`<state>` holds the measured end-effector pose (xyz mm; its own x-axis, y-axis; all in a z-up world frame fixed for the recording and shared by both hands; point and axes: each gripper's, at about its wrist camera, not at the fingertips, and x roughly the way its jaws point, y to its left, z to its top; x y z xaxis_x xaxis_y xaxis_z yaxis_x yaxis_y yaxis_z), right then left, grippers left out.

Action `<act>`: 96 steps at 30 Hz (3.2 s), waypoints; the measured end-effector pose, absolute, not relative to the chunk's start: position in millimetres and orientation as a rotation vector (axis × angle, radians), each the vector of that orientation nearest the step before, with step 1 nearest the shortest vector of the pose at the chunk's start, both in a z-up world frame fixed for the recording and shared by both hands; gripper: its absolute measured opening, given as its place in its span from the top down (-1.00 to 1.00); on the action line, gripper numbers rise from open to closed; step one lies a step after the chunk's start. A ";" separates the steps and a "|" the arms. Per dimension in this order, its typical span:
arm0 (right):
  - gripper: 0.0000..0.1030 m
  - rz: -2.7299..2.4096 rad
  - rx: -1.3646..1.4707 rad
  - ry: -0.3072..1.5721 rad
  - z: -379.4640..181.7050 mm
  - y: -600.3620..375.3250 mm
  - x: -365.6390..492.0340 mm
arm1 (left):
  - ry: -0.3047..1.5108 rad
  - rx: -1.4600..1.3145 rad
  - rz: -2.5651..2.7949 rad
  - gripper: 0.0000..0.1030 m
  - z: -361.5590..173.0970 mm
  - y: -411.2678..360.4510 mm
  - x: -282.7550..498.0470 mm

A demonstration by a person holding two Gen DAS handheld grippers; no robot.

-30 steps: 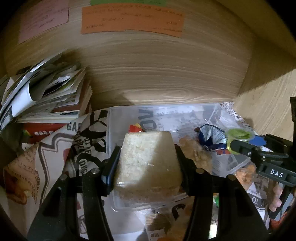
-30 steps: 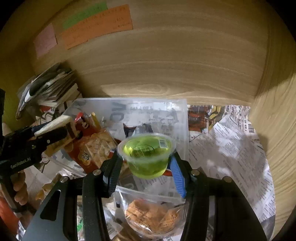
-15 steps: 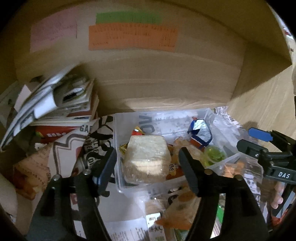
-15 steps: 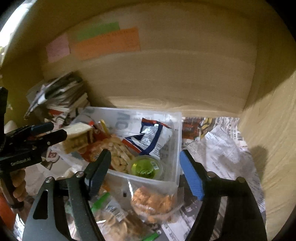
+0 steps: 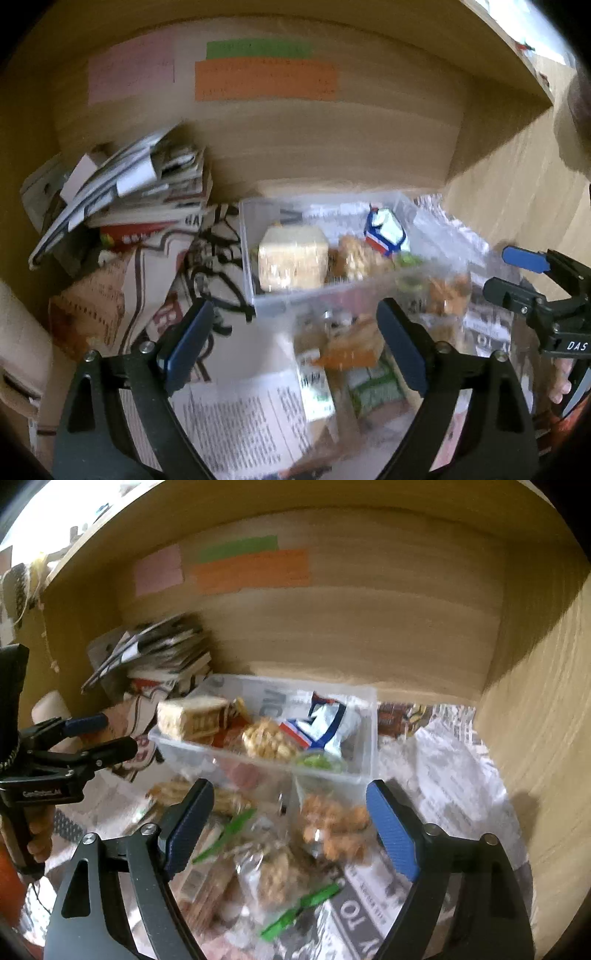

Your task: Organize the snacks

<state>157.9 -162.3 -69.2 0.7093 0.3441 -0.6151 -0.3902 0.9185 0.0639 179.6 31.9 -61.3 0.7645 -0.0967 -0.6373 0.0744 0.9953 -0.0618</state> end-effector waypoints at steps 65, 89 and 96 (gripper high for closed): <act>0.19 0.429 -0.010 0.764 -100.1 -164.5 136.8 | 0.750 -0.081 -0.124 0.30 -98.2 39.9 135.0; 0.19 0.405 0.035 0.581 -38.7 -166.3 161.7 | 0.600 -0.068 -0.227 0.30 -26.6 -10.6 178.5; 0.18 0.373 0.040 0.575 -31.5 -173.7 187.6 | 0.596 -0.049 -0.232 0.30 -21.5 -25.8 211.1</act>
<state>187.6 -173.7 -31.5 0.7744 0.3551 -0.5237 -0.3332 0.9325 0.1396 211.1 -25.8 -21.5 0.8023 -0.2302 -0.5508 0.2022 0.9729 -0.1120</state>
